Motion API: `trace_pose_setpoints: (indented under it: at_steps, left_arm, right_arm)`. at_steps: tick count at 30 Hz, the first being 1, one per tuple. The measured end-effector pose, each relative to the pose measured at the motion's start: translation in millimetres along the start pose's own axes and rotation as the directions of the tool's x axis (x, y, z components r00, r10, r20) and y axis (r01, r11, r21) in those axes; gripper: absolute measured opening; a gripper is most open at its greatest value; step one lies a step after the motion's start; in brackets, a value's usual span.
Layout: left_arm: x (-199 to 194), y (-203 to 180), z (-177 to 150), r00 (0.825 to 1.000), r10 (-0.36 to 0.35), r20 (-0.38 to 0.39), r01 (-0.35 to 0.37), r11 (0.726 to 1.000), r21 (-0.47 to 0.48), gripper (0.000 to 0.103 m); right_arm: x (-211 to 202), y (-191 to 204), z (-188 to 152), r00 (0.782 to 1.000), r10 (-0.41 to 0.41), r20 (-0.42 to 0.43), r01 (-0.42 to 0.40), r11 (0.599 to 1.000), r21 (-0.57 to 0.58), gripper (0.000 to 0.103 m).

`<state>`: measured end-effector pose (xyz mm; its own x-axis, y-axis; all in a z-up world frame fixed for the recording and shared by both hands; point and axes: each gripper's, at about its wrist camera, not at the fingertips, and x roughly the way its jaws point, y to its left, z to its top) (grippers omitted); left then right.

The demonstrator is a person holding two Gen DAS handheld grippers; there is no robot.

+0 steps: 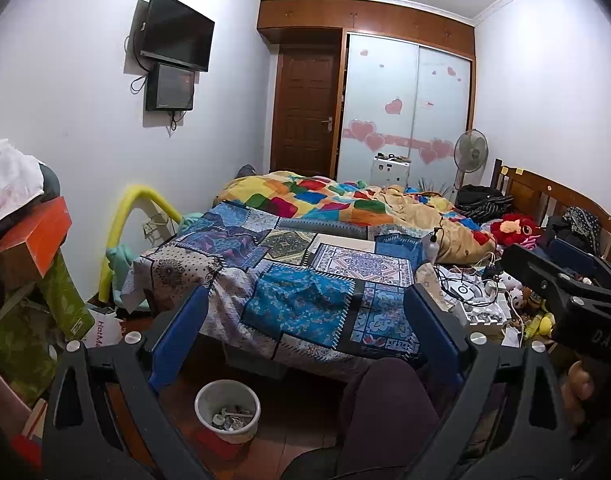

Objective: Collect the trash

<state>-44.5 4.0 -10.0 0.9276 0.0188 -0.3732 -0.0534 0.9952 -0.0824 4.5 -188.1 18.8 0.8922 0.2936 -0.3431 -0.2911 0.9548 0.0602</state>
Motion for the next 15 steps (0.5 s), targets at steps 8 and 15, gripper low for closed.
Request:
trace_pose_setpoints:
  at_steps: [8, 15]
  left_arm:
    - [0.5, -2.2, -0.5, 1.0, 0.003, -0.001, -0.003, 1.0, -0.002, 0.1]
    - [-0.3, -4.1, -1.8, 1.0, -0.001, 0.004, 0.001, 1.0, 0.004, 0.1]
  right_arm:
    - [-0.4, 0.7, 0.5, 1.0, 0.0, 0.001, 0.0, 1.0, -0.001, 0.103]
    - [-0.2, 0.8, 0.7, 1.0, -0.001, 0.0, 0.001, 1.0, 0.001, 0.103]
